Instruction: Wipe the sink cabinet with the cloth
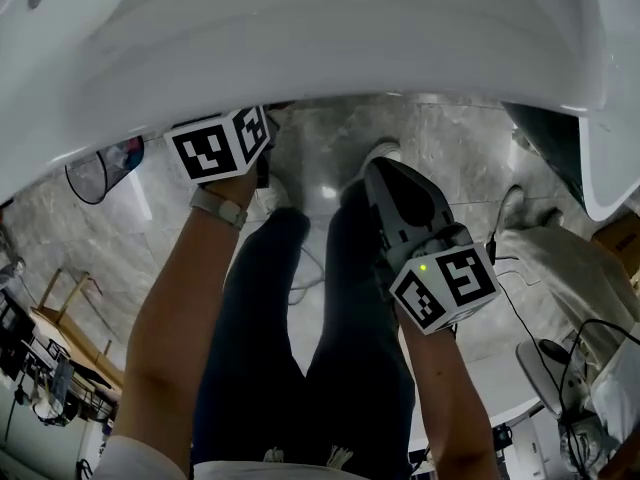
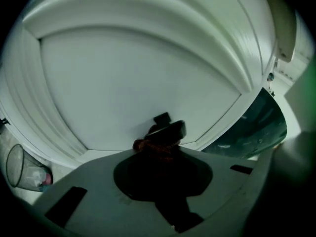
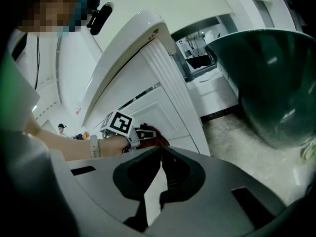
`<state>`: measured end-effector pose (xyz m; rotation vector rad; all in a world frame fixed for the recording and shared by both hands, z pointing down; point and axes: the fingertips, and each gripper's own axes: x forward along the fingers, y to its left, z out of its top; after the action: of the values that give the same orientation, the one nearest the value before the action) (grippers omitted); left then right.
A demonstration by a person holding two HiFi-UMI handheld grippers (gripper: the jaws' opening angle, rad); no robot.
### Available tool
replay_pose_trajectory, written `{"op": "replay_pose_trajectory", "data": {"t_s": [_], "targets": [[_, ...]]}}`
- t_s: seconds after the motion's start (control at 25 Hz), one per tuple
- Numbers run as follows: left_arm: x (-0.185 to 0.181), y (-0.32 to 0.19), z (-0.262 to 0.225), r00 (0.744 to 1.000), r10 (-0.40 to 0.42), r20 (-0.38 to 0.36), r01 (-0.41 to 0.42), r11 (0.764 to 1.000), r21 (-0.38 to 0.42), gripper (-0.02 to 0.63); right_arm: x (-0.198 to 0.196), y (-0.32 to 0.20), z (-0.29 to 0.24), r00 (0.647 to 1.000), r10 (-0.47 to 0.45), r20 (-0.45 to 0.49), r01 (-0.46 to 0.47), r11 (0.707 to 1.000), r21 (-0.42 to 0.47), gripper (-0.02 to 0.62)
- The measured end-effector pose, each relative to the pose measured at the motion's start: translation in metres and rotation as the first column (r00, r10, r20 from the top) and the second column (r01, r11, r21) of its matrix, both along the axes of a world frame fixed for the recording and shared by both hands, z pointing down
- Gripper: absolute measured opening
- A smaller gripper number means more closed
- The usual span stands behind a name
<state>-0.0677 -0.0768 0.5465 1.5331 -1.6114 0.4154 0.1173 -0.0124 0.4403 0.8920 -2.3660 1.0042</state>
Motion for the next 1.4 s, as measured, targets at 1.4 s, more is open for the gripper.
{"op": "replay_pose_trajectory", "data": {"t_s": [1.4], "targets": [[-0.045,0.03,-0.074,0.969,-0.057,-0.242,0.105,0.977,0.188,0.061,-0.09,0.025,0.0,0.992,-0.124,-0.009,0.125,0.992,0.007,0.028]]}}
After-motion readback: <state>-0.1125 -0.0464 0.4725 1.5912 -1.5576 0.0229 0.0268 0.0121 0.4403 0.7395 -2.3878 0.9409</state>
